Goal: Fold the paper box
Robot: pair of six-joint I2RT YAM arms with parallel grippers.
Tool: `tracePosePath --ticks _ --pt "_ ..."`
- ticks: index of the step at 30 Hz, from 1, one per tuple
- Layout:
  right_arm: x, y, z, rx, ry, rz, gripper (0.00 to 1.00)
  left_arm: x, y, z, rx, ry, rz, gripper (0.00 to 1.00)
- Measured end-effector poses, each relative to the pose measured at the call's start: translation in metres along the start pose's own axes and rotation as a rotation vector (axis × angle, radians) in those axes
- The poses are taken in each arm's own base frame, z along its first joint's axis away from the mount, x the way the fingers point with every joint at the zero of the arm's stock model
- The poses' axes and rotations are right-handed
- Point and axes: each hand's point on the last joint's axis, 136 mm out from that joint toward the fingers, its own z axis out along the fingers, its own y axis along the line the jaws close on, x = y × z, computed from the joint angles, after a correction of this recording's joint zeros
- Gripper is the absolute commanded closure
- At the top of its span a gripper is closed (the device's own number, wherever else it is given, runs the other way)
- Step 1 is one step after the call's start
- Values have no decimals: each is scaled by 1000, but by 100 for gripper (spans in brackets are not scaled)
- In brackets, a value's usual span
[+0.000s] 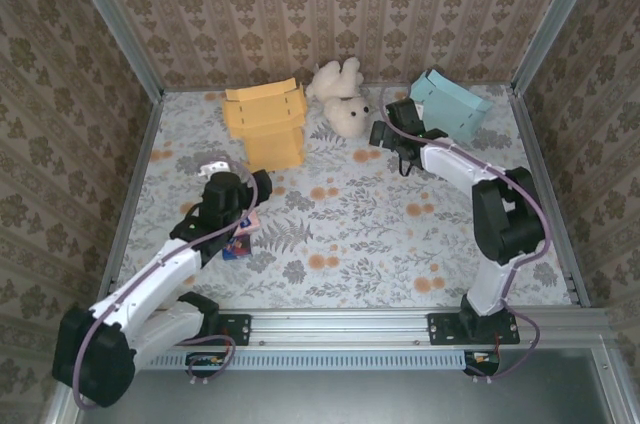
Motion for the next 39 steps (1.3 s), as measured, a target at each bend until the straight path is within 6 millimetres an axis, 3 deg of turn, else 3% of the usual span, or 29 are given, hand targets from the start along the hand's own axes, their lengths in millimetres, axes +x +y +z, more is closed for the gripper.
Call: tracePosePath --ticks 5,10,26,34,39 --pt "15 2 26 11 38 -13 0 13 -10 17 -2 47 53 0" --pt "26 4 47 12 77 -24 0 11 -23 28 -3 52 90 0" --pt "32 -3 77 -39 109 24 0 13 -41 30 10 30 150 0" --pt "44 -1 79 -79 146 35 0 14 -44 30 10 25 157 0" --pt "55 0 64 -136 154 61 0 14 -44 30 7 22 157 0"
